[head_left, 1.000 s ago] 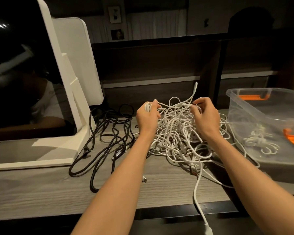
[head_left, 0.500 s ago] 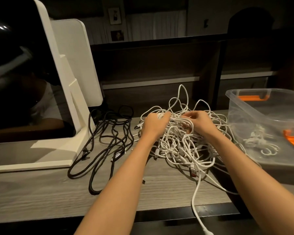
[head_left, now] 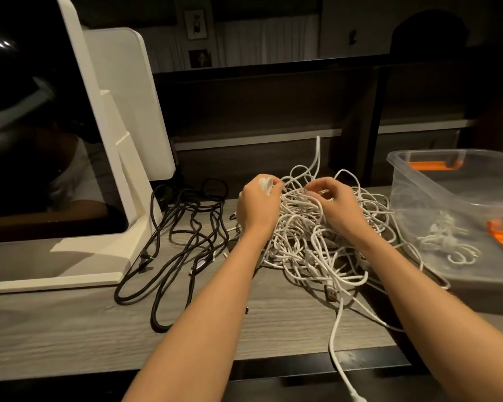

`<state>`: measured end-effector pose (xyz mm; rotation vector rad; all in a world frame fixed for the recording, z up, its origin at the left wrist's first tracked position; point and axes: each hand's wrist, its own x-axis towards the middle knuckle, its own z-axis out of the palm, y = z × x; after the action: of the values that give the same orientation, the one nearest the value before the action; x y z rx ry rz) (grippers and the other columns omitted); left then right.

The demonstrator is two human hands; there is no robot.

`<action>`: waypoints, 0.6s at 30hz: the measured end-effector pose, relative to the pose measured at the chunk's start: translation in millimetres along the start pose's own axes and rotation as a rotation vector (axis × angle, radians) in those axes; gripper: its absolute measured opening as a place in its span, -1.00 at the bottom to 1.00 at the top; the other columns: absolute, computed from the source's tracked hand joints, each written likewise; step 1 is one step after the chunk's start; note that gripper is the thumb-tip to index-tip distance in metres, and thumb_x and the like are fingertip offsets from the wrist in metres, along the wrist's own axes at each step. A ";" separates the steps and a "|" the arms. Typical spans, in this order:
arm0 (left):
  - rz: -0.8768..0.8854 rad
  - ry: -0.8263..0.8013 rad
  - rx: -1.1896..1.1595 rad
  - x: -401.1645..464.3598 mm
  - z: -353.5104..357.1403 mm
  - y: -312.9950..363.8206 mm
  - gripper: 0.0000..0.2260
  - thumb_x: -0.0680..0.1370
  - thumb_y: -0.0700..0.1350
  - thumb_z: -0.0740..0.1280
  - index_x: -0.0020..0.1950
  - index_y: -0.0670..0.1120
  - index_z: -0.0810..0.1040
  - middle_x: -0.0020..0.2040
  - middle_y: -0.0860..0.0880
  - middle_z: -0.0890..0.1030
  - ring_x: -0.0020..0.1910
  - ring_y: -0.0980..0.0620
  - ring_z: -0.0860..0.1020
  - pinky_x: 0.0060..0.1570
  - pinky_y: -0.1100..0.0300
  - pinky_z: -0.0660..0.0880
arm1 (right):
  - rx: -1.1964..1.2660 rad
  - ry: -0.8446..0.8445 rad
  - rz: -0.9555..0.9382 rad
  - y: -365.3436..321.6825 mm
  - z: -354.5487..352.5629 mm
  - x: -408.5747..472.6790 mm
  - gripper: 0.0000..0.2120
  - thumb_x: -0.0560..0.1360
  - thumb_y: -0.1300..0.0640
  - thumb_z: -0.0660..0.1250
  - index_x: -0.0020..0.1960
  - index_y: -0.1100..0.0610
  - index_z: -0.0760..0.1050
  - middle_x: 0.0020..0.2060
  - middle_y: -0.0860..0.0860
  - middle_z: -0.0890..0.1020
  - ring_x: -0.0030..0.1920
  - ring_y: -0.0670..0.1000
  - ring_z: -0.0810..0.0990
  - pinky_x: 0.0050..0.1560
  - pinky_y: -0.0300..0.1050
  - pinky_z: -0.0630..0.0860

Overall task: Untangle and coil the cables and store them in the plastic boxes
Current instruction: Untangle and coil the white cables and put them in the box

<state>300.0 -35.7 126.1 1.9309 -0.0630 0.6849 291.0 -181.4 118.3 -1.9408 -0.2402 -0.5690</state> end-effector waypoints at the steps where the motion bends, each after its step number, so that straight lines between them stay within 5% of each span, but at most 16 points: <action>1: 0.009 0.007 -0.066 0.4 -1.0 1.4 -0.92 0.55 -0.06 0.38 -0.15 0.06 0.58 -0.24 0.11 0.60 -0.22 0.13 0.56 -0.27 0.20 0.47 | 0.048 -0.016 -0.012 -2.5 -1.5 -0.7 -0.93 0.53 0.16 0.35 0.00 0.05 0.55 -0.12 0.02 0.64 -0.20 -0.10 0.56 -0.20 -0.27 0.47; 3: 0.033 -0.032 -0.200 0.5 -2.7 2.6 -0.88 0.55 -0.12 0.38 -0.16 0.07 0.55 -0.23 0.09 0.60 -0.24 0.13 0.55 -0.23 0.16 0.50 | 0.106 -0.079 -0.008 -5.8 -4.4 -2.2 -0.87 0.57 0.19 0.29 0.08 0.05 0.54 -0.21 0.03 0.64 -0.27 -0.05 0.58 -0.25 -0.26 0.44; 6: 0.080 -0.141 -0.385 -1.2 -6.1 8.3 -0.85 0.55 -0.21 0.38 -0.14 0.04 0.56 -0.21 0.09 0.59 -0.25 0.26 0.55 -0.21 0.37 0.48 | 0.104 -0.220 0.021 -6.8 -5.7 -5.7 -0.78 0.61 0.18 0.20 0.20 0.10 0.55 -0.36 0.08 0.56 -0.49 -0.12 0.45 -0.44 -0.33 0.34; 9: 0.051 -0.222 -0.479 -2.3 -7.1 13.0 -0.93 0.54 -0.23 0.40 -0.07 -0.06 0.61 -0.20 0.08 0.61 -0.26 0.34 0.57 -0.20 0.43 0.49 | 0.117 -0.193 -0.002 -7.9 -5.1 -7.4 -0.79 0.61 0.17 0.22 0.14 0.08 0.59 -0.23 0.02 0.61 -0.51 -0.18 0.42 -0.48 -0.38 0.34; 11: 0.025 -0.233 -0.497 -1.3 -6.4 12.2 -0.96 0.53 -0.22 0.40 -0.04 -0.10 0.62 -0.20 0.08 0.62 -0.27 0.35 0.57 -0.21 0.45 0.48 | 0.132 -0.094 -0.021 -9.0 -4.9 -6.2 -0.82 0.59 0.14 0.25 0.06 0.01 0.62 -0.10 0.02 0.57 -0.39 -0.14 0.48 -0.37 -0.33 0.42; 14: 0.011 -0.252 -0.484 -1.2 -5.9 12.3 -0.96 0.53 -0.21 0.42 -0.04 -0.12 0.63 -0.23 0.07 0.62 -0.29 0.35 0.56 -0.24 0.47 0.45 | 0.216 0.034 -0.046 -10.3 -5.6 -2.8 -0.89 0.55 0.14 0.31 -0.05 -0.01 0.61 -0.03 0.06 0.61 -0.01 -0.03 0.58 0.06 -0.17 0.50; 18: -0.036 -0.290 -0.445 -1.5 -5.1 10.9 -0.94 0.53 -0.15 0.42 -0.10 -0.13 0.63 -0.37 0.05 0.53 -0.46 0.29 0.45 -0.37 0.43 0.40 | 0.059 0.070 -0.112 -10.3 5.4 -4.7 -0.86 0.48 0.13 0.41 -0.03 0.09 0.48 -0.14 -0.02 0.58 -0.11 -0.09 0.55 -0.08 -0.27 0.49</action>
<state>292.9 -36.8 135.8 1.5813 -0.3326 0.3263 284.2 -171.8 122.5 -1.8550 -0.3185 -0.6948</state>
